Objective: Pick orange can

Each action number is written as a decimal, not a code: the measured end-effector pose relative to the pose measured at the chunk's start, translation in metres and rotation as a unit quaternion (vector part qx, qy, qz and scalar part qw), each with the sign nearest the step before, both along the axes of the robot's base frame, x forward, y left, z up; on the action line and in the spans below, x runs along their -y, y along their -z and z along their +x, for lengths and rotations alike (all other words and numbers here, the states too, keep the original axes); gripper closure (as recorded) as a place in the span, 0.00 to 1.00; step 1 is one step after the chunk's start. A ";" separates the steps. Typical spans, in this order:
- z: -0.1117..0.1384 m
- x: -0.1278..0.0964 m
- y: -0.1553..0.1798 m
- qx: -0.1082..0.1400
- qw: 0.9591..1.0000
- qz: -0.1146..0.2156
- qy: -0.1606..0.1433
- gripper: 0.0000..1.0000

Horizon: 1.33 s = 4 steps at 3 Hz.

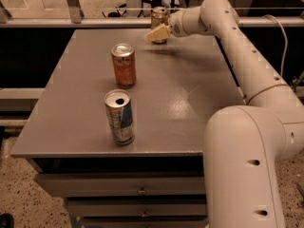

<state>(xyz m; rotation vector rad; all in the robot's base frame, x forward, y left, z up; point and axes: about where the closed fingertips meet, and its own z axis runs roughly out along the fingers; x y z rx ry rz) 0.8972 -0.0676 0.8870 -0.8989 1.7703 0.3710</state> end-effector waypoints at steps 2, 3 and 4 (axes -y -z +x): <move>0.002 -0.002 -0.014 0.011 0.999 0.032 -0.017 0.70; -0.054 -0.012 -0.041 0.005 0.992 0.074 -0.106 0.99; -0.118 -0.024 -0.053 -0.018 0.975 0.105 -0.194 1.00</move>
Offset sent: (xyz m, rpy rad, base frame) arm 0.0002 -0.0094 0.0310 0.0988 -0.0316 0.0572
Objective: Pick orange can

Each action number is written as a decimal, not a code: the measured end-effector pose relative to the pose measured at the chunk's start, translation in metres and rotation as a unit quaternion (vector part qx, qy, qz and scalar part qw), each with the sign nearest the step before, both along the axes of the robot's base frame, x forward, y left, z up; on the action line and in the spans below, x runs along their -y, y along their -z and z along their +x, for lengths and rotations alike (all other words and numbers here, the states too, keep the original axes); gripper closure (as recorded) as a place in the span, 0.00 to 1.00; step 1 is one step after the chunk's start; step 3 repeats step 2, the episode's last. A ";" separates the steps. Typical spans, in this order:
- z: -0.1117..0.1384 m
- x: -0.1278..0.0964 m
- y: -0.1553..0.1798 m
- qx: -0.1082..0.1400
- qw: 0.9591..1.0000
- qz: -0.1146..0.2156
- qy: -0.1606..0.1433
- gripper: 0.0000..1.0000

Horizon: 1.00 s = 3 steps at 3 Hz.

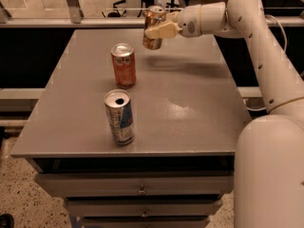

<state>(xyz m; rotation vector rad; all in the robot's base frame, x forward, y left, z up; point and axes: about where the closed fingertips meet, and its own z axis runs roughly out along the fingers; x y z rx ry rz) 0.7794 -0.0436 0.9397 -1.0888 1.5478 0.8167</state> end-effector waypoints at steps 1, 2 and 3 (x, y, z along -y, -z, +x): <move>-0.063 0.005 -0.014 -0.025 0.997 0.018 -0.065 1.00; -0.067 0.001 -0.009 -0.031 0.997 0.017 -0.073 1.00; -0.067 0.001 -0.009 -0.031 0.997 0.017 -0.073 1.00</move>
Offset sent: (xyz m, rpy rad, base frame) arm -0.0534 -0.0036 0.0124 0.0326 0.0425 0.1116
